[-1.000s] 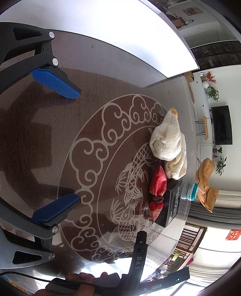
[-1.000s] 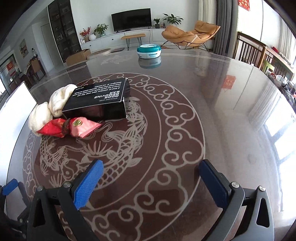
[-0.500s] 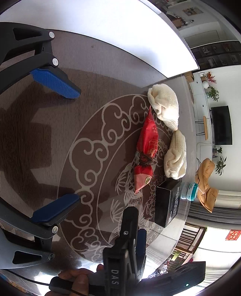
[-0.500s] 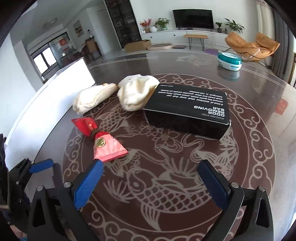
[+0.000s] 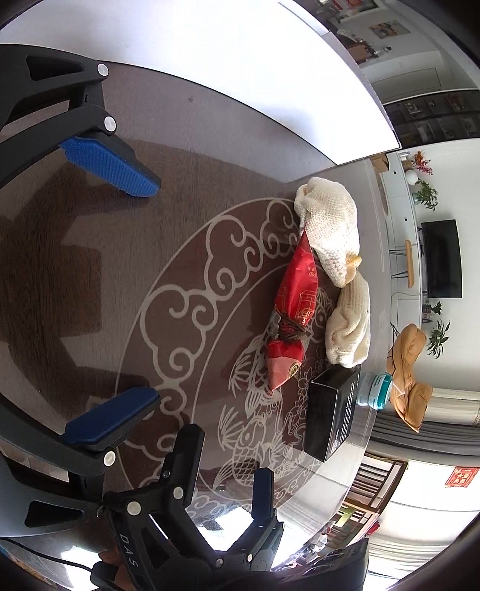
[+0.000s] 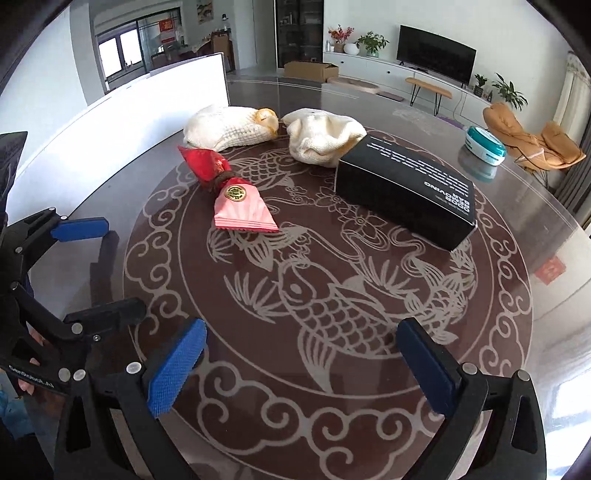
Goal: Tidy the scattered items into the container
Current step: 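Move the right tool toward the white knit bag beside the black box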
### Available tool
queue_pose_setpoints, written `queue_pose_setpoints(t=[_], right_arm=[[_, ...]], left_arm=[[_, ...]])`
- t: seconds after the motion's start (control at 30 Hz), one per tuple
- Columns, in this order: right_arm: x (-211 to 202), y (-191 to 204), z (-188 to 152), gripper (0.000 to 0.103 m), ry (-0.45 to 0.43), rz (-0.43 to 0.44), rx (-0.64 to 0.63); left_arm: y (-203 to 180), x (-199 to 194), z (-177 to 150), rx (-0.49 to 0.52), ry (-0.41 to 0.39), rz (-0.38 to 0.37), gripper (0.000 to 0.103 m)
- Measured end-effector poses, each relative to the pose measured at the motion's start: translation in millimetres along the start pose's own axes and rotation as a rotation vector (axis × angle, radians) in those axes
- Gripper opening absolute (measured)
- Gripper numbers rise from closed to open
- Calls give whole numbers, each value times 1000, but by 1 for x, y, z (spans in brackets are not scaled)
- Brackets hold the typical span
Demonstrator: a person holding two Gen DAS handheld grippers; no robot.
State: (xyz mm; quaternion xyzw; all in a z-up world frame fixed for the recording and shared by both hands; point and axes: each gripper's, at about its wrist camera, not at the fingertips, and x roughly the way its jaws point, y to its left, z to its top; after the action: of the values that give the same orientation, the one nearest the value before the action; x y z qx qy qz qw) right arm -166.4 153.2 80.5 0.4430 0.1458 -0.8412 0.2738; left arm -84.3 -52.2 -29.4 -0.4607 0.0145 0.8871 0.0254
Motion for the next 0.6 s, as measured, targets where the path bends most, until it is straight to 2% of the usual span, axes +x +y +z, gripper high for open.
queue_pose_setpoints(t=[0.13,0.3,0.33,0.37,0.47,0.5,0.53,0.6], right_arm=[[22,9,29,103,1,5,-10],[42,27,59,103,-1,17,-21],[44,32,64,103,-6,41,-19],[43,37,67,103,-18,104,-10],[38,46,70,103,-20,434,36],[37,47,70,103,-10,465,35],[36,47,68,103,-14,439,23],[36,40,65,103,-29,326,17]], left_arm=[[20,-12,-16,-94,-22,-20,103],[33,-26,-34,-128,-46,-62,103],[34,-26,-34,-137,-51,-71,103],[34,-26,-34,-140,-52,-71,103],[29,-23,-32,-114,-39,-39,103],[27,-22,-31,-105,-36,-34,103],[26,-20,-31,-97,-33,-30,103],[24,-19,-30,-88,-29,-23,103]])
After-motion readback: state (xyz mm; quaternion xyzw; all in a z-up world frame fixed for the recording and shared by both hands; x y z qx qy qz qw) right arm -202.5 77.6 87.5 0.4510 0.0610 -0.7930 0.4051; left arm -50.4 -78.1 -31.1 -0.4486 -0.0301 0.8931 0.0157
